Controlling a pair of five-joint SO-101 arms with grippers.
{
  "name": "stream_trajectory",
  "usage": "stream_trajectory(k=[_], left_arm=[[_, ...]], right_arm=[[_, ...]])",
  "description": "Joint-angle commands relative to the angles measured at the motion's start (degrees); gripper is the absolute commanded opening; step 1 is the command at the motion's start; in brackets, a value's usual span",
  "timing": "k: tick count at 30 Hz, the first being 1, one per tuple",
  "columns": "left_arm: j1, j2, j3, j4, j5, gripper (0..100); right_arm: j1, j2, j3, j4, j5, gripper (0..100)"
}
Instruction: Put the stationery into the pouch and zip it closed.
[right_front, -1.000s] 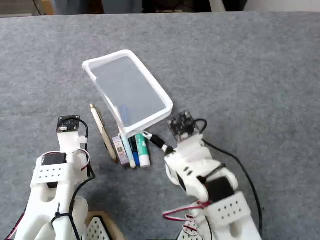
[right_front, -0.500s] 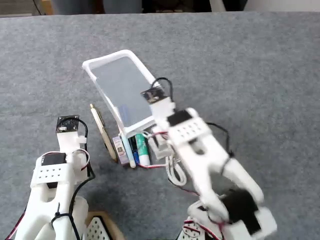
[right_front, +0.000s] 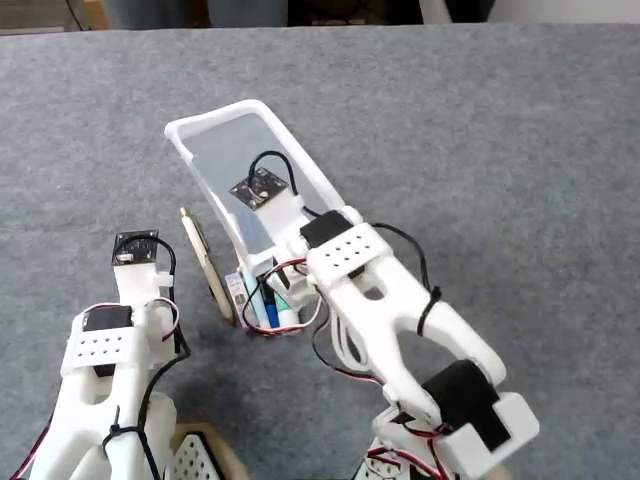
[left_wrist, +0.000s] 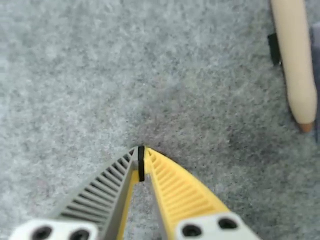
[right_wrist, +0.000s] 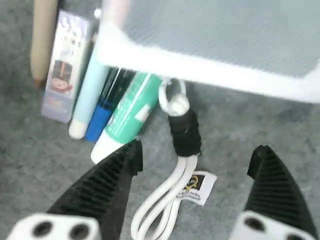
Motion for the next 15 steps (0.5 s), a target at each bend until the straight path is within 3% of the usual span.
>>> stream_trajectory(k=[1, 15], left_arm=[[-0.4, -0.18, -1.01, -1.32, 0.62, 3], [-0.4, -0.18, -1.01, -2.02, 0.62, 3]], right_arm=[[2.46, 1.98, -1.89, -2.73, 0.35, 34.2], [5.19, 16.22, -6.02, -6.86, 0.18, 34.2]])
